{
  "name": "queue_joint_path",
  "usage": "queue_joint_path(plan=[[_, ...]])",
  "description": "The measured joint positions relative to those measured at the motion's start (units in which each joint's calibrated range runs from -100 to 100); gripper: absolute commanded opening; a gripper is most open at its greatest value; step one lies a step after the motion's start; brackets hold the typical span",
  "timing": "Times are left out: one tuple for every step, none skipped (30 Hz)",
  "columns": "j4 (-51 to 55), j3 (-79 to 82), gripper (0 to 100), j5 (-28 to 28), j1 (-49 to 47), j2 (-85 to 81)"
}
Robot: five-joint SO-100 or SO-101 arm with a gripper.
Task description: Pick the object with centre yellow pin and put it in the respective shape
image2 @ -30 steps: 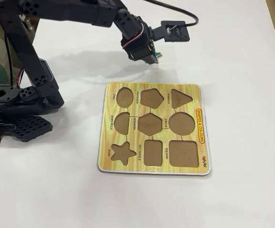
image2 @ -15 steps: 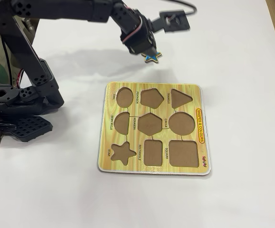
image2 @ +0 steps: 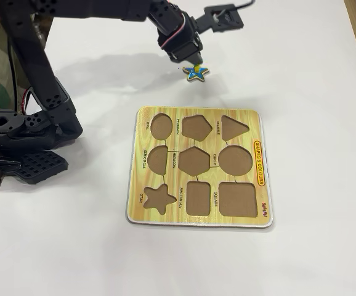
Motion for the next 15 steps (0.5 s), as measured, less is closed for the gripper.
queue_joint_path(plan=[[0.0,-0.3,6,0.0,0.4,0.5],[0.0,-0.5,6,0.1,0.9,0.9],[0.0,-0.5,6,0.1,1.3,1.0],[0.0,-0.5,6,0.2,1.7,1.1],[0.0,-0.5,6,0.3,2.0,1.1],[0.0,-0.5,6,0.3,2.2,1.1],[0.0,-0.5,6,0.3,2.4,1.1],[0.0,-0.5,6,0.3,2.6,1.1],[0.0,-0.5,6,0.3,2.8,1.4],[0.0,-0.5,6,0.3,3.0,1.7],[0.0,-0.5,6,0.3,3.4,1.7],[0.0,-0.5,6,0.3,3.9,1.7],[0.0,-0.5,6,0.3,4.3,1.7],[0.0,-0.5,6,0.3,4.6,1.7],[0.0,-0.5,6,0.3,4.8,1.7]])
